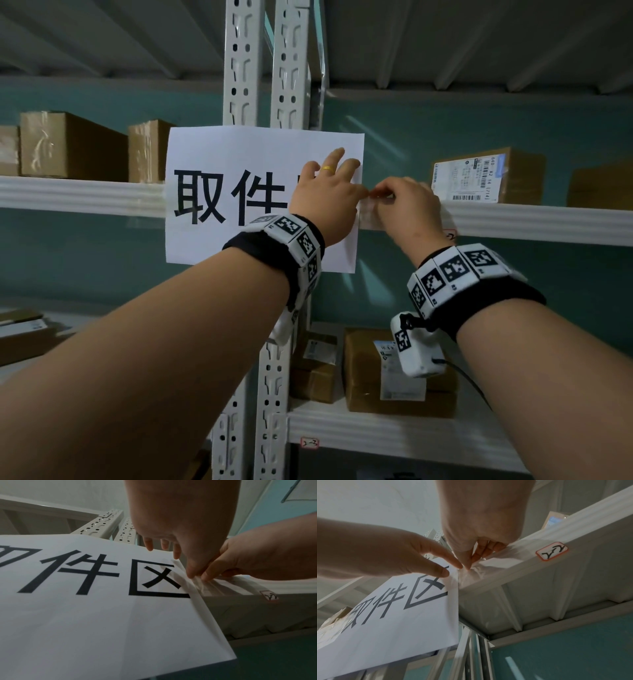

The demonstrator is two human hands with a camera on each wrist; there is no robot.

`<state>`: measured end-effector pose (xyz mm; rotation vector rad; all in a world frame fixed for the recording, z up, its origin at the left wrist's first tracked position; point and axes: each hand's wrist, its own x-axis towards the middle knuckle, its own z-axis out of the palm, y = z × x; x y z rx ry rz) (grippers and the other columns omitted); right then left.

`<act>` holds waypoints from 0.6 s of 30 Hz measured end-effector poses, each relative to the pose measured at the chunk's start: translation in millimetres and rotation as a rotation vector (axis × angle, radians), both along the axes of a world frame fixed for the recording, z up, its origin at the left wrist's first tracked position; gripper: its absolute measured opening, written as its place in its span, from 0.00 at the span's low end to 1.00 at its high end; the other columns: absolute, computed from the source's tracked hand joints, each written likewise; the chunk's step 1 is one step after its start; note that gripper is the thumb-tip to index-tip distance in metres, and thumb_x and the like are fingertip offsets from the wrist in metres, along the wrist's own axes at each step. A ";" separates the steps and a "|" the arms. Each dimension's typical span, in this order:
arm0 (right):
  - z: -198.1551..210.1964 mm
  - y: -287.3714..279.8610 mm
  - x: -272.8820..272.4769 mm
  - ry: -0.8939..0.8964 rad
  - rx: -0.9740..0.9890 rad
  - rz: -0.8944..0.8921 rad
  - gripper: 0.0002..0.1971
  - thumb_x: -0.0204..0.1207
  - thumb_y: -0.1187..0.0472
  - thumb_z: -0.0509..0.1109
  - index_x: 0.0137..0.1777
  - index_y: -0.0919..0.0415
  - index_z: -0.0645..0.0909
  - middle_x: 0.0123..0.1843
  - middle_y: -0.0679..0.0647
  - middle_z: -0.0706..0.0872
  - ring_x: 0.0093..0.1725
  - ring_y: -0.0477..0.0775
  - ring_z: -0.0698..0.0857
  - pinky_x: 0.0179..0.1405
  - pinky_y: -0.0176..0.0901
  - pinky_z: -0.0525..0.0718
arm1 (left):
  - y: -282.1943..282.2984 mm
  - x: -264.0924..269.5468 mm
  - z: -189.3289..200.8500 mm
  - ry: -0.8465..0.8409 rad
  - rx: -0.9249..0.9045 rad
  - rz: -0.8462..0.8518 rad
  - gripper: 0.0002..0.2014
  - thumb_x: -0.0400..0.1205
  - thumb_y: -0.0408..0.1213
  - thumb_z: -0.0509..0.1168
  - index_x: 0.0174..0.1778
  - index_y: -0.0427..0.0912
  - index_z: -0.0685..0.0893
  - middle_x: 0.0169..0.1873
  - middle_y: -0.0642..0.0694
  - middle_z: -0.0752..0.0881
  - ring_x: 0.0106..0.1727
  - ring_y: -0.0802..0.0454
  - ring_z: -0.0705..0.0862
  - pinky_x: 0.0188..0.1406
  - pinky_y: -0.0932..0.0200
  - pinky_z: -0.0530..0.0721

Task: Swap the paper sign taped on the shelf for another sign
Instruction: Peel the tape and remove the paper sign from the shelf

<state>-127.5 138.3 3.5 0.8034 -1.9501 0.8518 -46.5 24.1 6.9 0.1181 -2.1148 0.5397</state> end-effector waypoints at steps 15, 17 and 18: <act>14.5 6.1 -6.6 -0.145 0.055 0.082 0.10 0.73 0.57 0.68 0.52 0.48 0.85 0.58 0.49 0.88 0.61 0.57 0.83 0.62 0.50 0.80 | 24.8 -2.9 8.5 -0.005 -0.103 0.115 0.18 0.81 0.34 0.55 0.64 0.46 0.81 0.72 0.44 0.73 0.83 0.41 0.56 0.78 0.40 0.54; 14.8 5.6 -4.5 -0.144 0.056 0.085 0.09 0.74 0.58 0.68 0.52 0.48 0.86 0.58 0.49 0.88 0.62 0.57 0.82 0.62 0.49 0.80 | 26.6 0.5 13.6 -0.031 -0.145 0.152 0.18 0.81 0.35 0.55 0.65 0.47 0.81 0.75 0.44 0.71 0.84 0.42 0.52 0.79 0.41 0.53; 15.0 6.1 -3.8 -0.143 0.052 0.088 0.10 0.74 0.59 0.68 0.52 0.49 0.85 0.59 0.50 0.88 0.62 0.57 0.82 0.62 0.48 0.80 | 28.7 1.5 16.1 -0.044 -0.165 0.167 0.18 0.82 0.35 0.55 0.65 0.47 0.81 0.75 0.43 0.70 0.85 0.42 0.50 0.80 0.40 0.52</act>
